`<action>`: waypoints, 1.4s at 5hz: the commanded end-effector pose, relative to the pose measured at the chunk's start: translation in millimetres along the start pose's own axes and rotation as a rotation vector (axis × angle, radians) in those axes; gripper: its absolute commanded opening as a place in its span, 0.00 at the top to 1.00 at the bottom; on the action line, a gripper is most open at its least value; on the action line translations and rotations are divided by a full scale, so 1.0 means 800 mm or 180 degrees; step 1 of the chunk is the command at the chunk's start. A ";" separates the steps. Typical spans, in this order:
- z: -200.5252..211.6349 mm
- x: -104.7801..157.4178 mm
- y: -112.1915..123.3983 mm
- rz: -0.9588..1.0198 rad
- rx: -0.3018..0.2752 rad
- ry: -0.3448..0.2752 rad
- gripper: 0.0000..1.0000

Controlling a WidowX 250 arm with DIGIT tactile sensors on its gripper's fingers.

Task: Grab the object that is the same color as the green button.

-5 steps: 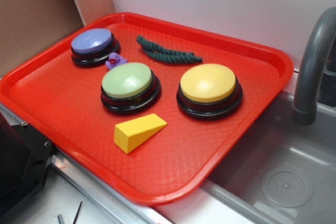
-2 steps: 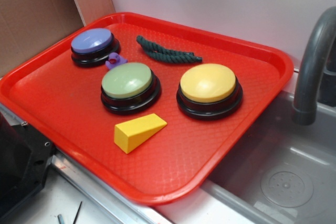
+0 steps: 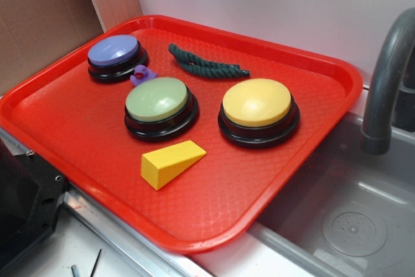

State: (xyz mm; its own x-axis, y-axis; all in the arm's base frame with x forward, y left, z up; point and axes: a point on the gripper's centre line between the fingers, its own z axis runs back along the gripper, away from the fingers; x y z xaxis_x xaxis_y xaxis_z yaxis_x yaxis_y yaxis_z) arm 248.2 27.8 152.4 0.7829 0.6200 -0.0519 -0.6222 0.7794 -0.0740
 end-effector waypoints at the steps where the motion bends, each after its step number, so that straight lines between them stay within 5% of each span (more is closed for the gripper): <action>1: -0.011 0.014 -0.011 0.0841 -0.0364 -0.0995 0.00; 7: -0.116 0.077 -0.030 0.1160 -0.0294 -0.0874 0.00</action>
State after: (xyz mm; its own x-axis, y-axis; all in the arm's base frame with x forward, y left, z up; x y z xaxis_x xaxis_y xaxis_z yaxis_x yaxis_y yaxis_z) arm 304.5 27.7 37.4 0.4938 0.8610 0.1217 -0.8515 0.5072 -0.1332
